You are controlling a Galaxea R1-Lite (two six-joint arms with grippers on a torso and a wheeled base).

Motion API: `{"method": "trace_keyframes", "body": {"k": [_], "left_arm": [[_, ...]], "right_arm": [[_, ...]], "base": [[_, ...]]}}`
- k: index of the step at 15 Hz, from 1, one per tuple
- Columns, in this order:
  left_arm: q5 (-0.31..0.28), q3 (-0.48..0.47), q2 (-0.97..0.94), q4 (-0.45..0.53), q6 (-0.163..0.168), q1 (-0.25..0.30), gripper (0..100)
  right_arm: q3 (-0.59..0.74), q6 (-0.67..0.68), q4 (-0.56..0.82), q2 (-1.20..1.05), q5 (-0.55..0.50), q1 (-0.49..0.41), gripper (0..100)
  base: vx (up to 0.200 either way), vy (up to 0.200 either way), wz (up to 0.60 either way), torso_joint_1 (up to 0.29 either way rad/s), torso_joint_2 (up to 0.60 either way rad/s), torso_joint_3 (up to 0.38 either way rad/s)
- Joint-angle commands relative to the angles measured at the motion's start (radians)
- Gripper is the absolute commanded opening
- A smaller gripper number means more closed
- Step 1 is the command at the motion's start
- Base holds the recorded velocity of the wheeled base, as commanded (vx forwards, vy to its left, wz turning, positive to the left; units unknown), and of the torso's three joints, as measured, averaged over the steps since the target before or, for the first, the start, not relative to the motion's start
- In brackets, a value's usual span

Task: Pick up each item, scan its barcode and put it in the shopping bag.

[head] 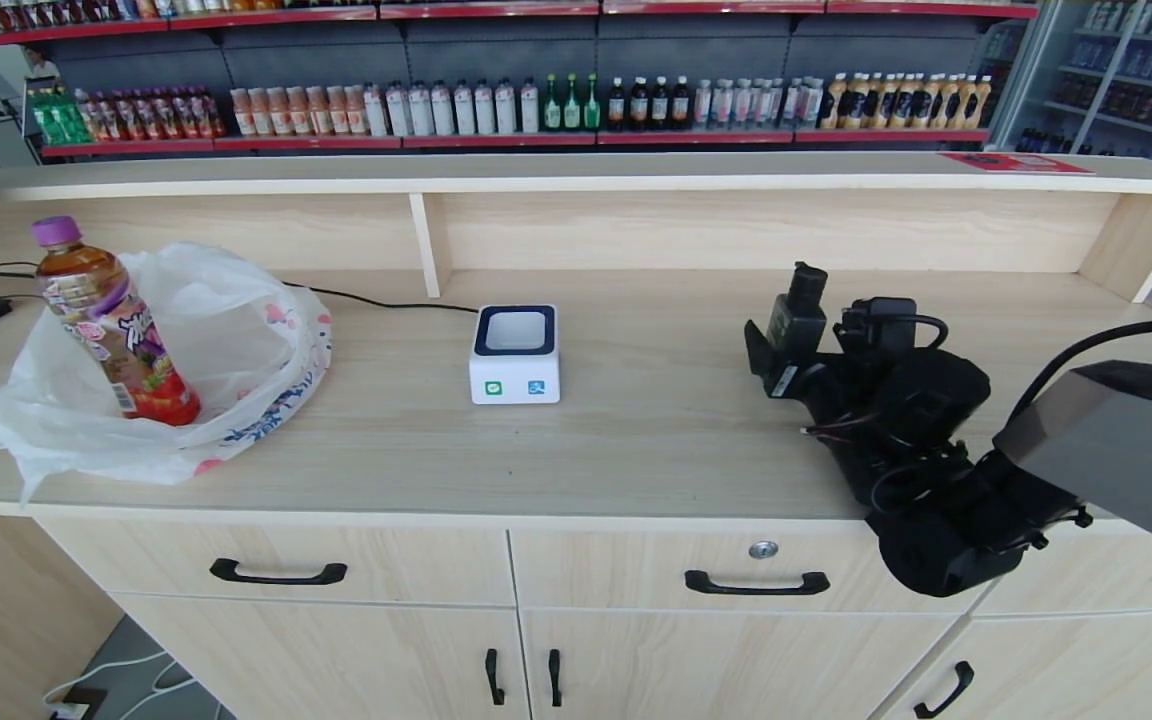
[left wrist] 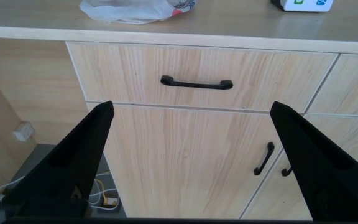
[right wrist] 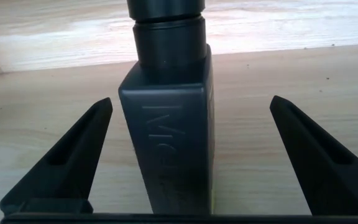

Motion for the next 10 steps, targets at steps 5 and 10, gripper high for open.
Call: {"method": "trace_keyframes", "body": {"k": [5, 10], "left_arm": [[0.000, 0.000, 0.001, -0.002, 0.005, 0.000, 100], [0.000, 0.000, 0.001, -0.002, 0.002, 0.000, 100]], "right_arm": [[-0.022, -0.007, -0.001, 0.030, 0.089, -0.023, 100], [-0.062, -0.018, -0.001, 0.066, 0.114, -0.045, 100]], "base": [[0.000, 0.000, 0.00, 0.000, 0.00, 0.000], [0.000, 0.000, 0.00, 0.000, 0.00, 0.000]]}}
